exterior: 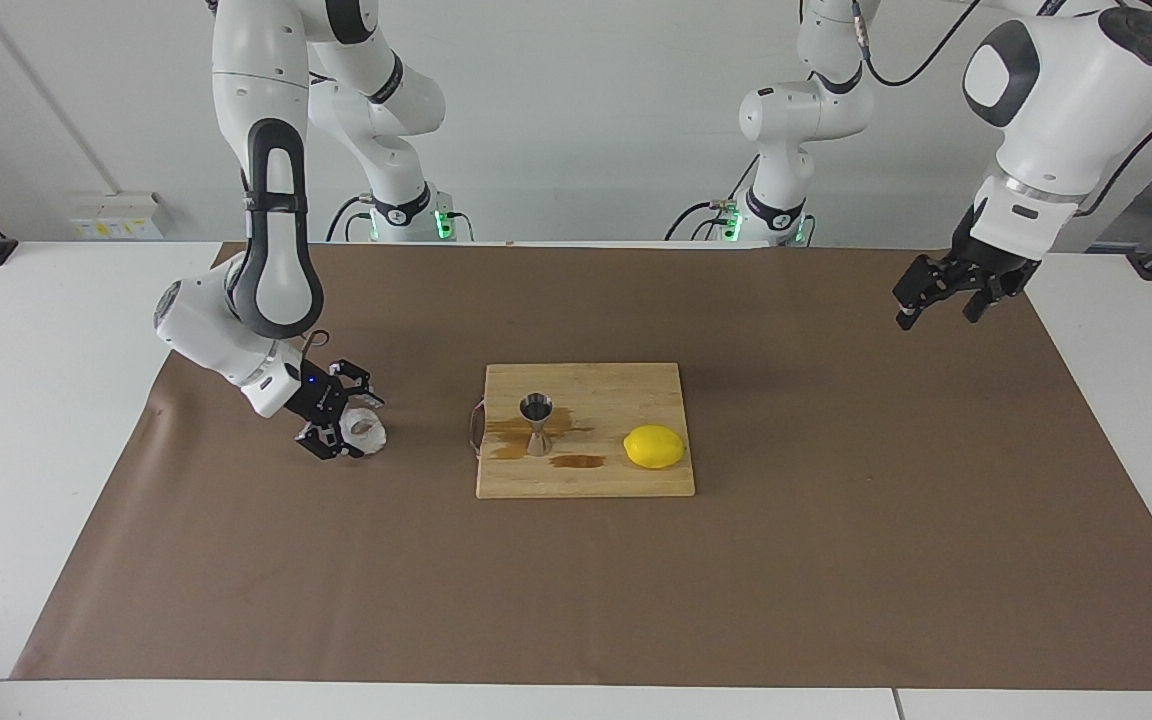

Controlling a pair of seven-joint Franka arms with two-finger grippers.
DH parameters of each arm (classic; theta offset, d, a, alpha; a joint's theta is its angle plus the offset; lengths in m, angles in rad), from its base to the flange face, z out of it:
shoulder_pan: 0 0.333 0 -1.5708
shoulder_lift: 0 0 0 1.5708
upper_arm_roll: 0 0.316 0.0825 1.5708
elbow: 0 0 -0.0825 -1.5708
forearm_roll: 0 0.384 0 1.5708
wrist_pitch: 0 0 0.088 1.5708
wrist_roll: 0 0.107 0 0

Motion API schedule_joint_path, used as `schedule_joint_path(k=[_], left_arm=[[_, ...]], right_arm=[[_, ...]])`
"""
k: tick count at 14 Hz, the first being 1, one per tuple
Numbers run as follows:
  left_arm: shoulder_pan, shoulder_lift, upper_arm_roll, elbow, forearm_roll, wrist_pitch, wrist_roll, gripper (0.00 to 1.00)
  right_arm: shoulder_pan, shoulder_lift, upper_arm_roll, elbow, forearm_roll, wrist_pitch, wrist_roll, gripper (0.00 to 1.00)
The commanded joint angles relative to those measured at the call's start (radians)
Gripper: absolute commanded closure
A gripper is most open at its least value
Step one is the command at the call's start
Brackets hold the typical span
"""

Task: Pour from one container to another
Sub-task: 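Grasp the small white cup with the right gripper and lift it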

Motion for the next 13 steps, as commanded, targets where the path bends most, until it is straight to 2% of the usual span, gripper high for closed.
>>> schedule_joint_path(k=[1,2,3,4,6,9,11,13], left_arm=[[-0.044,-0.02,0.043,0.03,0.022,-0.103,0.062,0.0],[-0.056,-0.032,0.054,0.03,0.025,-0.126,0.078,0.0],[-0.054,-0.046,0.051,0.028,0.03,-0.12,0.078,0.0],[-0.044,-0.049,0.046,0.021,0.027,-0.113,0.078,0.0],[-0.038,-0.054,0.046,0.016,0.022,-0.114,0.07,0.0],[-0.044,-0.057,0.042,0.028,0.027,-0.149,0.078,0.0],[-0.041,-0.065,0.04,0.028,0.032,-0.171,0.081,0.0],[-0.036,-0.071,0.042,0.028,0.032,-0.163,0.122,0.0]], right_arm=[[-0.012,0.003,0.008,0.006,0.03,-0.012,-0.036,0.0],[-0.01,0.003,0.006,0.006,0.029,-0.012,-0.039,0.0],[-0.01,0.003,0.006,0.007,0.03,-0.012,-0.048,0.26],[-0.01,0.004,0.006,0.007,0.03,-0.012,-0.05,0.42],[-0.01,0.003,0.008,0.011,0.029,-0.007,-0.05,0.56],[0.005,-0.01,0.01,0.02,0.029,0.001,-0.041,0.62],[0.054,-0.037,0.008,0.032,0.012,0.005,0.013,0.62],[0.099,-0.068,0.006,0.041,-0.069,0.007,0.117,0.62]])
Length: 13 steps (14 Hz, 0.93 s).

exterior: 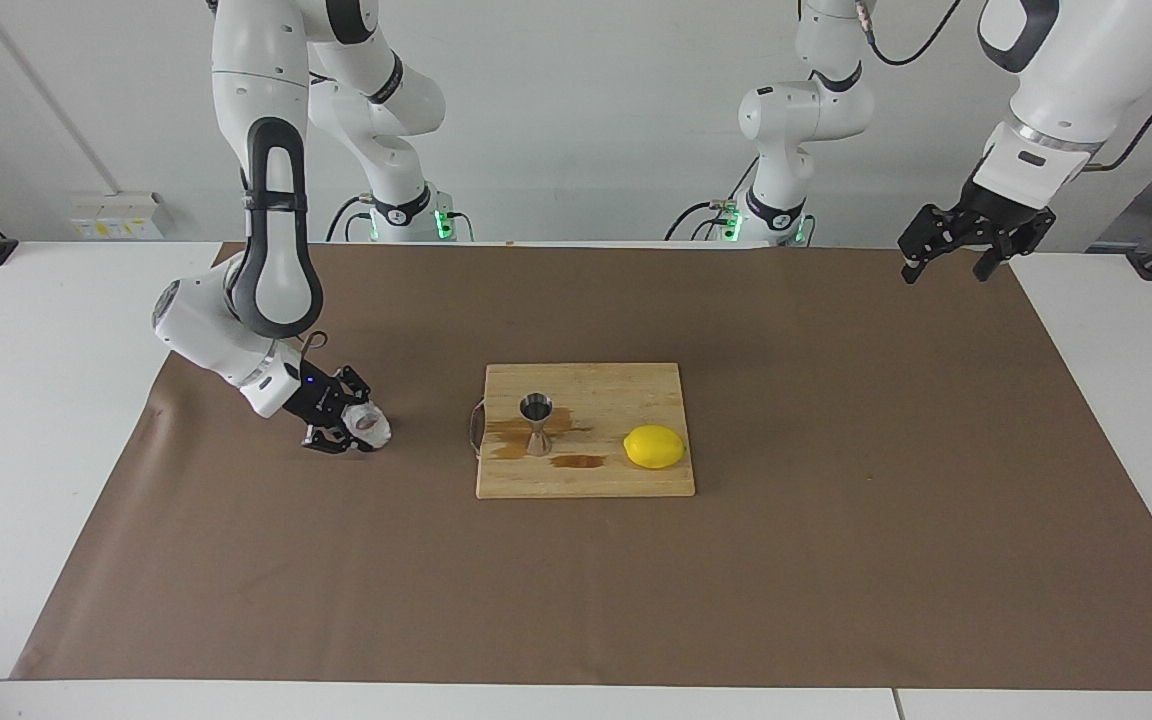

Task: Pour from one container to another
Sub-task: 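Grasp the small white cup with the right gripper and lift it, then carry the white cup with the right gripper above the dark cup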

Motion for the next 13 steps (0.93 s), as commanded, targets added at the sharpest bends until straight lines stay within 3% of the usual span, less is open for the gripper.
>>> schedule_joint_path(k=[1,3,5,9,13], left_arm=[[-0.007,-0.023,0.014,0.004,0.019,-0.019,0.045,0.0],[-0.008,-0.03,0.017,-0.001,0.016,-0.009,0.04,0.0],[-0.01,-0.032,0.018,-0.002,0.013,-0.01,0.039,0.0],[-0.011,-0.041,0.02,-0.012,0.011,-0.025,0.036,0.0],[-0.008,-0.041,0.02,-0.012,0.011,-0.025,0.036,0.0]], right_arm=[[0.057,-0.058,0.006,0.026,-0.152,0.003,0.159,0.62],[0.074,-0.082,0.009,0.062,-0.283,-0.014,0.306,0.62],[0.125,-0.111,0.006,0.076,-0.307,-0.028,0.398,0.62],[0.186,-0.121,0.011,0.175,-0.473,-0.094,0.623,0.62],[0.27,-0.121,0.011,0.217,-0.53,-0.085,0.797,0.65]])
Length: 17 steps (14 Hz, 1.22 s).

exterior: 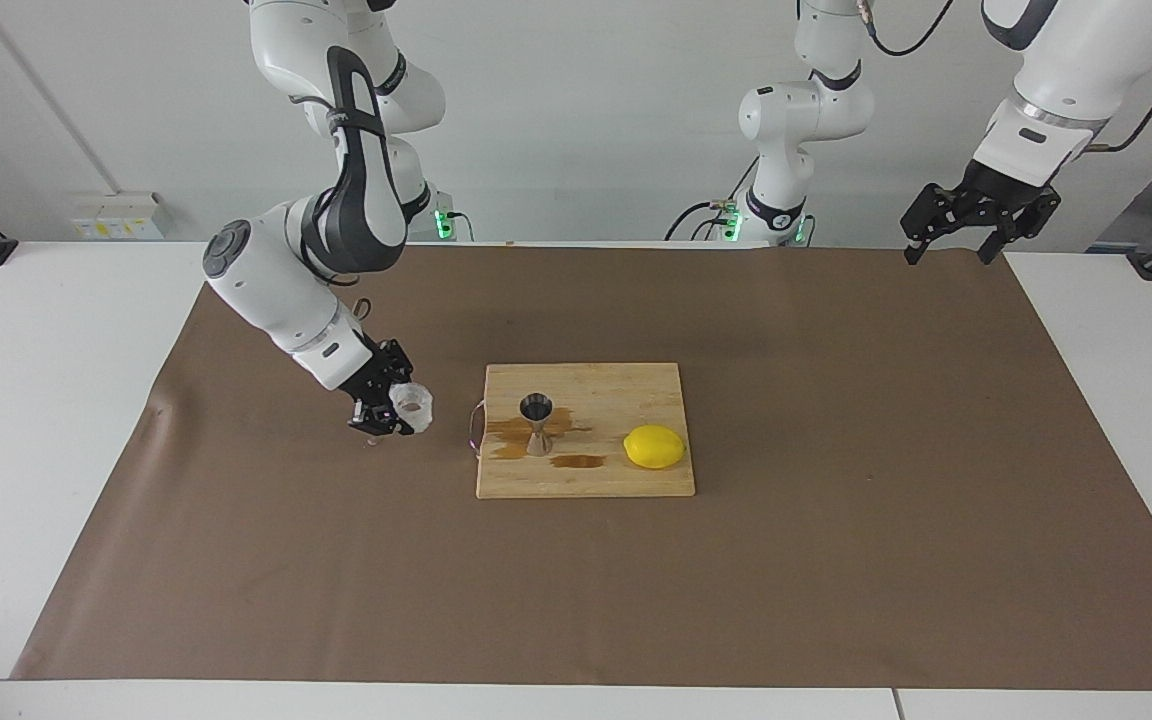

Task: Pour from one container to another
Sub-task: 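Carry the white cup with the right gripper above the dark cup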

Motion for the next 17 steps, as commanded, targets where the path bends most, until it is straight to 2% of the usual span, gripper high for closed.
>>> schedule_joint_path(k=[1,6,17], left_arm=[[-0.01,-0.019,0.012,-0.012,0.011,-0.017,0.012,0.0],[-0.008,-0.021,0.012,-0.012,0.011,-0.017,0.012,0.0],[-0.01,-0.019,0.012,-0.012,0.011,-0.017,0.012,0.0]], right_arm=[[0.036,0.003,0.004,0.03,-0.078,-0.006,0.127,0.65],[0.106,0.011,0.006,0.082,-0.276,-0.001,0.323,0.65],[0.19,0.061,0.008,0.084,-0.419,0.083,0.518,0.65]])
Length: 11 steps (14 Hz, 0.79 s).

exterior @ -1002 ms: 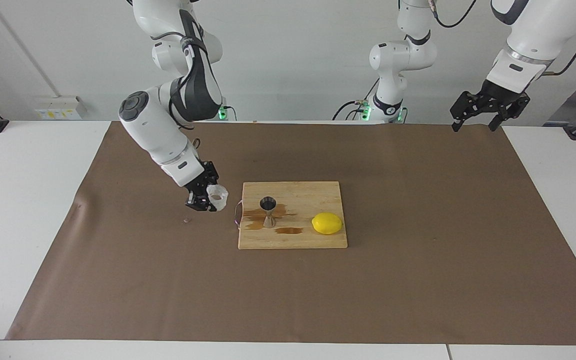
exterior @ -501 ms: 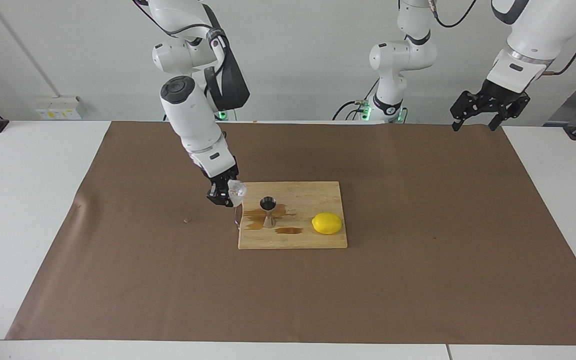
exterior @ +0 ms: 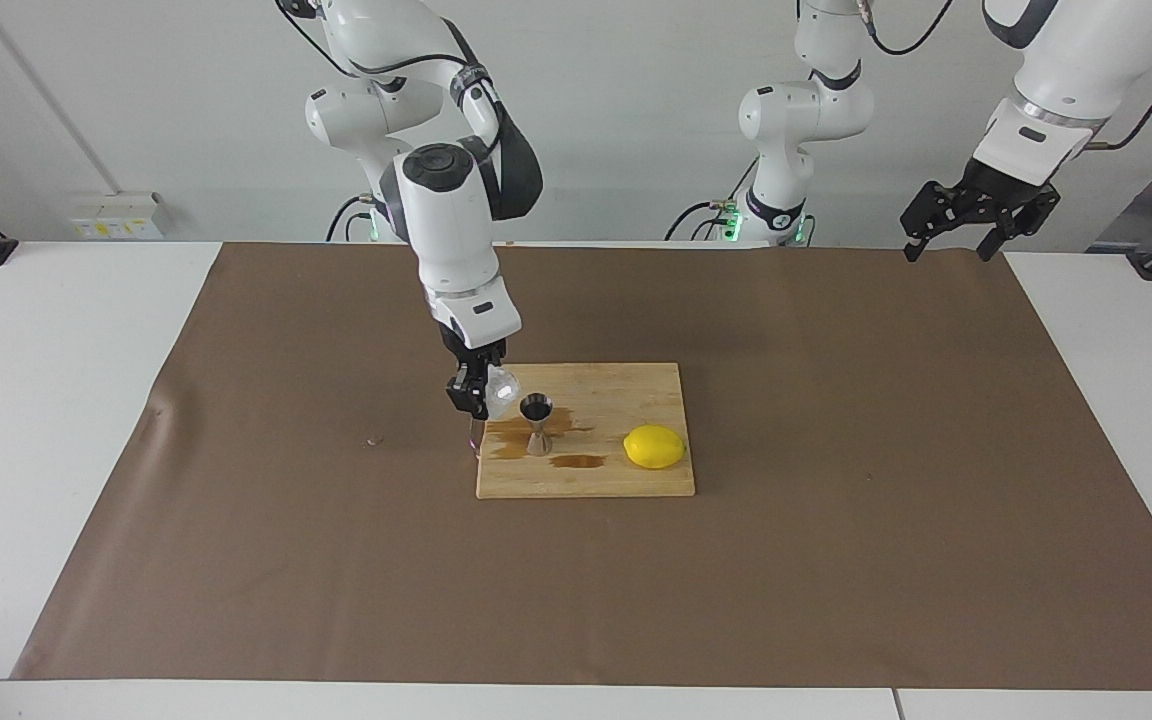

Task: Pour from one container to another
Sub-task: 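Carry the white cup with the right gripper above the dark cup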

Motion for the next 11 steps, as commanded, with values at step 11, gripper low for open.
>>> schedule_joint_path(k=[11], left_arm=[[-0.01,-0.018,0.011,-0.012,0.011,-0.01,0.012,0.0]], right_arm=[[0.041,0.041,0.007,0.013,-0.201,0.04,0.074,0.64]])
